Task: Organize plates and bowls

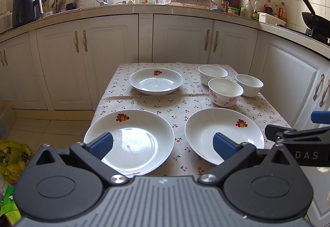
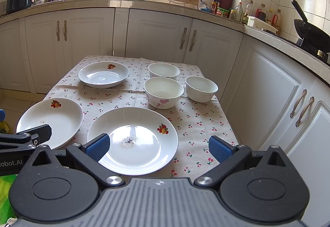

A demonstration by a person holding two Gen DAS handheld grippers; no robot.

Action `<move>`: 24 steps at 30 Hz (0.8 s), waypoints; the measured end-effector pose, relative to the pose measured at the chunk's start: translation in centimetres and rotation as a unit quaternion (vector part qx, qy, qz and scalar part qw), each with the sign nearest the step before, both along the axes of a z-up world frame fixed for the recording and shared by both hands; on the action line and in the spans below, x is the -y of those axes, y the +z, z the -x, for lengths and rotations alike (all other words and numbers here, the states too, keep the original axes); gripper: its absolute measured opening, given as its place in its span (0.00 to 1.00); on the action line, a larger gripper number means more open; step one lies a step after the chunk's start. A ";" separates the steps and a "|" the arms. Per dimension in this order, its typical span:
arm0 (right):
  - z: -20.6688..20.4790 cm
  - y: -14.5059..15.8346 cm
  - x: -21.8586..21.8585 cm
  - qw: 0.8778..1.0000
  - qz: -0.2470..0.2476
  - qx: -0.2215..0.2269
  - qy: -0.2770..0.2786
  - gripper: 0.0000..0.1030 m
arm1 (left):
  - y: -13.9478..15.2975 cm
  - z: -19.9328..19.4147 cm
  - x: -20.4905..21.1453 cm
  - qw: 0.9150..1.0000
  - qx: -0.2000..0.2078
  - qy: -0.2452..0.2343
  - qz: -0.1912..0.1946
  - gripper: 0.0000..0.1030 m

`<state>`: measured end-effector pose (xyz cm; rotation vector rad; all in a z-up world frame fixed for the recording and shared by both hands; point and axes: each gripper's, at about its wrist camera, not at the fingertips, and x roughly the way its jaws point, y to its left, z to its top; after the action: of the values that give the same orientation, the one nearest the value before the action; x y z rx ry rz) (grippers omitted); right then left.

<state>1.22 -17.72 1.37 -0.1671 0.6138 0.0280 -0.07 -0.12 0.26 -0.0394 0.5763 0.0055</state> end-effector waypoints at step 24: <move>-3.3 0.4 -0.6 0.998 -0.008 0.005 0.060 1.00 | -1.1 -2.9 -1.6 0.999 -0.017 -0.036 0.006 0.99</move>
<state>4.50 -17.08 1.82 -0.1892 0.5924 0.1483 2.88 1.51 -0.88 -0.0299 0.6123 -0.0670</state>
